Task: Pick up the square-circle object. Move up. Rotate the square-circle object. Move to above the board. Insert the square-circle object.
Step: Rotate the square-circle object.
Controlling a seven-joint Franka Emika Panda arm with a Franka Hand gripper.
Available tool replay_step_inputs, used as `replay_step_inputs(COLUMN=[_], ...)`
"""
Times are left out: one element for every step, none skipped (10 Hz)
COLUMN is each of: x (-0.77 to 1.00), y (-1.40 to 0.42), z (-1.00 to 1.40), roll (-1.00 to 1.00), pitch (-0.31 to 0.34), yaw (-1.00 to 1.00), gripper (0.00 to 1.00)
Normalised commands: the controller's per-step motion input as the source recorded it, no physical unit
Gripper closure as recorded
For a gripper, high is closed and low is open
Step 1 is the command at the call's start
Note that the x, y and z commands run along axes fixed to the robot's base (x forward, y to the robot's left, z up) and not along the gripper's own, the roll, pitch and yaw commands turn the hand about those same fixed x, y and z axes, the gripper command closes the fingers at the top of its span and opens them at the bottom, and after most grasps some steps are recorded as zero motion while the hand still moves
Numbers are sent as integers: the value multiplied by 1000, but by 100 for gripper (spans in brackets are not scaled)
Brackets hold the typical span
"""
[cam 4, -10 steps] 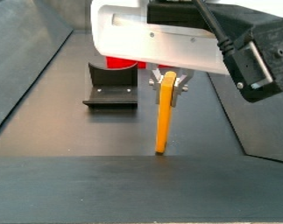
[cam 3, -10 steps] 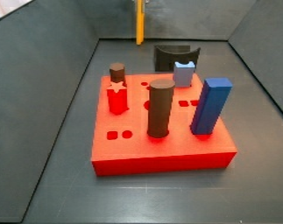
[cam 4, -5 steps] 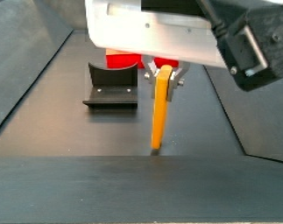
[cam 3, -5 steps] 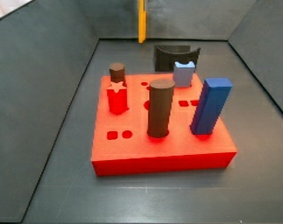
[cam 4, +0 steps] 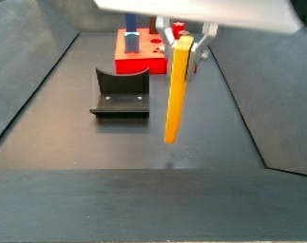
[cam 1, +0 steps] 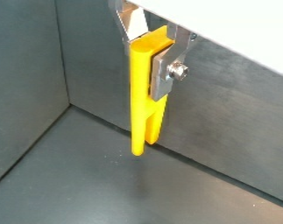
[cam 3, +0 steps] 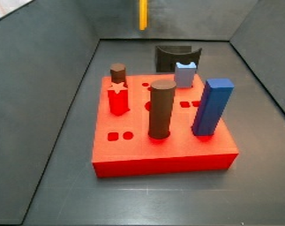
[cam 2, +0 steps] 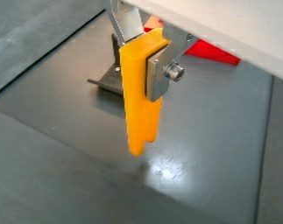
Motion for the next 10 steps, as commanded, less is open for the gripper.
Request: replay_step_inputs(x=[-323,-326,-300,-281,-257,-252,-246,-239,-200,-159], y=[-1000,-1000,-1000,-1000,-1000,-1000,-1000,-1000,-945,-806], z=[324,325,295,280,258,253,249,245,213,171], roll=[27,52,106,119,124,114,99,101,106,105], pitch=[-19,-30,-15,1,21,25,33,43,49,53], yaw=[4,8,19,22,27,27,26,25,27,27], gripper=[100,100,100,100,100,100,100,100,100,100])
